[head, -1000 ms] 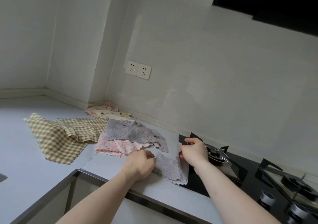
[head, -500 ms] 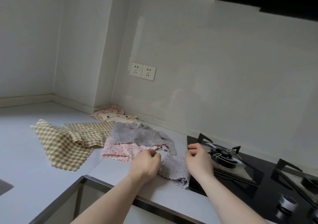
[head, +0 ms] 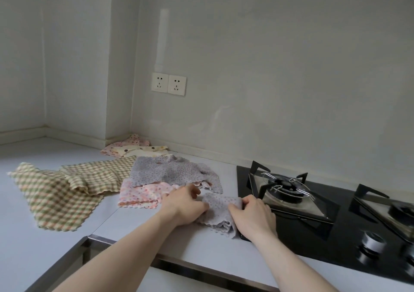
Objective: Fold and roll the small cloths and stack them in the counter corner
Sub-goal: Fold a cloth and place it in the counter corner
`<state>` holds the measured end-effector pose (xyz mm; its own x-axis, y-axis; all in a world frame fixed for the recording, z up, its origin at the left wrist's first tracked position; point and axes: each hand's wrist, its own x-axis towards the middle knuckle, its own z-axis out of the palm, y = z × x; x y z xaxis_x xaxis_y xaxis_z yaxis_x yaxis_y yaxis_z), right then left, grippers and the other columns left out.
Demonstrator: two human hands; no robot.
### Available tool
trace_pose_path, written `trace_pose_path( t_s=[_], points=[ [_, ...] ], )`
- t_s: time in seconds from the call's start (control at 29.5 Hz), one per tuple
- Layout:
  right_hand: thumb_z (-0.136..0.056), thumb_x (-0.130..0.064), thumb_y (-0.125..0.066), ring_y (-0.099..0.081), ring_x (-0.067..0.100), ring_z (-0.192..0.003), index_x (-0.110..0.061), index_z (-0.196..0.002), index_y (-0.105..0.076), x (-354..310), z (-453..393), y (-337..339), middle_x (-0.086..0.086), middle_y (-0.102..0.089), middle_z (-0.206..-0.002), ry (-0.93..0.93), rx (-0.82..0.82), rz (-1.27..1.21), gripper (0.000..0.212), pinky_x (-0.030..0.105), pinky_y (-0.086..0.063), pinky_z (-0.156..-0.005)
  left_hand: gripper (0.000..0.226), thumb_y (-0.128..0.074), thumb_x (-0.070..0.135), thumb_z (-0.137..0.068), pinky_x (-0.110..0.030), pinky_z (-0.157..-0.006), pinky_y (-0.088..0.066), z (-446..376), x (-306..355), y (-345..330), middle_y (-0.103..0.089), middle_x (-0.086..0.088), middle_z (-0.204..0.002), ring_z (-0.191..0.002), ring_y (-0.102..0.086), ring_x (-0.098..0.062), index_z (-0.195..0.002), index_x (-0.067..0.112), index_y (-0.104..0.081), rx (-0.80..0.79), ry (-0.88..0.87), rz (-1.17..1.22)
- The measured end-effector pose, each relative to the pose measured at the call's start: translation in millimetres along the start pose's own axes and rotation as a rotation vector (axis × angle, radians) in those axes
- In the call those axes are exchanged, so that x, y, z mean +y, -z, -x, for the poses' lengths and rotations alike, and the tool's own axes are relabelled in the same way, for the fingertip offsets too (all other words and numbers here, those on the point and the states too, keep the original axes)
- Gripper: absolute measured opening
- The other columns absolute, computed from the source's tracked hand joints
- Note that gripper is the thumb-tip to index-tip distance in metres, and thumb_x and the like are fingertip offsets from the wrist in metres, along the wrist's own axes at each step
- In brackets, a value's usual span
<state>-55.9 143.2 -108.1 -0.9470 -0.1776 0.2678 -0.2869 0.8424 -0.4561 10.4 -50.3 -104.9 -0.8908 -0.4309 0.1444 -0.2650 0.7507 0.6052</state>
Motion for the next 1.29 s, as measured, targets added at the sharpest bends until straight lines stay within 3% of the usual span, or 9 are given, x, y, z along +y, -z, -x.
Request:
trace_pose_path(
  t_s=[0.27,0.41,0.54,0.68,0.81,0.95,1.02,1.15,1.29],
  points=[
    [-0.086,-0.047,-0.066,-0.064,0.007,-0.087,-0.035,-0.093,-0.061,7,-6,0,-0.021,-0.068,-0.092,0.046,0.013,-0.289,0.015,0.031,-0.051,-0.078,0.068,-0.044,0.063,-0.07,-0.037,-0.098,-0.048,-16,3,-5,-0.066,0.011,-0.129,-0.12,-0.061,-0.02,-0.131,0.035,-0.057,0.031,-0.076,0.075],
    [-0.085,-0.042,-0.072,-0.071,0.009,-0.087,-0.034,-0.093,-0.064,12,-7,-1,-0.018,-0.075,-0.091,0.094,-0.049,-0.535,0.014,0.044,-0.057,-0.086,0.07,-0.048,0.062,-0.073,-0.038,-0.103,-0.047,-11,3,-8,-0.063,0.009,-0.138,-0.12,-0.061,-0.019,-0.138,0.037,-0.054,0.028,-0.166,0.128],
    [-0.092,-0.017,-0.074,-0.075,0.011,-0.088,-0.017,-0.098,-0.068,13,-1,11,-0.005,-0.079,-0.091,0.14,-0.158,-0.728,0.009,0.042,-0.059,-0.092,0.055,-0.059,0.051,-0.07,-0.036,-0.096,-0.052,-9,-1,-5,-0.073,0.015,-0.117,-0.095,-0.068,-0.009,-0.124,0.041,-0.063,-0.016,-0.202,0.305],
    [-0.091,-0.015,-0.075,-0.075,0.01,-0.092,-0.018,-0.104,-0.07,16,0,17,-0.004,-0.08,-0.095,0.147,-0.208,-0.755,0.014,0.036,-0.058,-0.093,0.033,-0.064,0.043,-0.066,-0.042,-0.08,-0.055,-9,-3,-4,-0.075,-0.003,-0.079,-0.079,-0.071,-0.021,-0.088,0.019,-0.072,-0.047,-0.216,0.381],
    [-0.091,-0.012,-0.075,-0.074,0.006,-0.093,-0.021,-0.109,-0.07,14,0,18,-0.008,-0.079,-0.098,0.135,-0.222,-0.776,0.02,0.027,-0.056,-0.089,0.026,-0.072,0.029,-0.073,-0.035,-0.064,-0.046,-8,-3,-3,-0.062,-0.006,-0.06,-0.056,-0.053,-0.013,-0.074,0.005,-0.063,-0.018,-0.221,0.405],
    [-0.088,-0.002,-0.068,-0.074,0.01,-0.095,-0.024,-0.106,-0.072,14,2,20,-0.004,-0.079,-0.094,0.138,-0.248,-0.75,0.03,0.024,-0.055,-0.086,0.047,-0.062,0.057,-0.065,-0.029,-0.084,-0.051,-8,1,-2,-0.072,0.015,-0.092,-0.084,-0.065,-0.007,-0.105,0.035,-0.075,-0.092,-0.181,0.336],
    [-0.088,-0.001,-0.068,-0.074,0.012,-0.095,-0.025,-0.106,-0.072,14,2,22,-0.002,-0.08,-0.093,0.148,-0.254,-0.754,0.031,0.029,-0.056,-0.09,0.056,-0.053,0.069,-0.064,-0.033,-0.095,-0.048,-10,3,-3,-0.072,0.017,-0.105,-0.101,-0.064,-0.011,-0.103,0.037,-0.075,-0.106,-0.166,0.249],
    [-0.087,-0.008,-0.072,-0.074,0.008,-0.093,-0.024,-0.105,-0.073,13,1,21,-0.006,-0.079,-0.093,0.133,-0.227,-0.762,0.023,0.032,-0.056,-0.095,0.042,-0.053,0.059,-0.068,-0.032,-0.071,-0.045,-12,2,-5,-0.064,0.006,-0.063,-0.073,-0.062,-0.016,-0.071,0.018,-0.065,-0.098,-0.128,0.209],
    [-0.083,-0.02,-0.074,-0.072,0.002,-0.087,-0.03,-0.098,-0.074,8,4,16,-0.014,-0.078,-0.086,0.132,-0.164,-0.655,0.018,0.031,-0.057,-0.091,0.026,-0.055,0.046,-0.066,-0.031,-0.065,-0.04,-8,2,-3,-0.054,0.009,-0.06,-0.061,-0.048,-0.013,-0.064,0.02,-0.054,-0.101,-0.171,0.247]
  ],
)
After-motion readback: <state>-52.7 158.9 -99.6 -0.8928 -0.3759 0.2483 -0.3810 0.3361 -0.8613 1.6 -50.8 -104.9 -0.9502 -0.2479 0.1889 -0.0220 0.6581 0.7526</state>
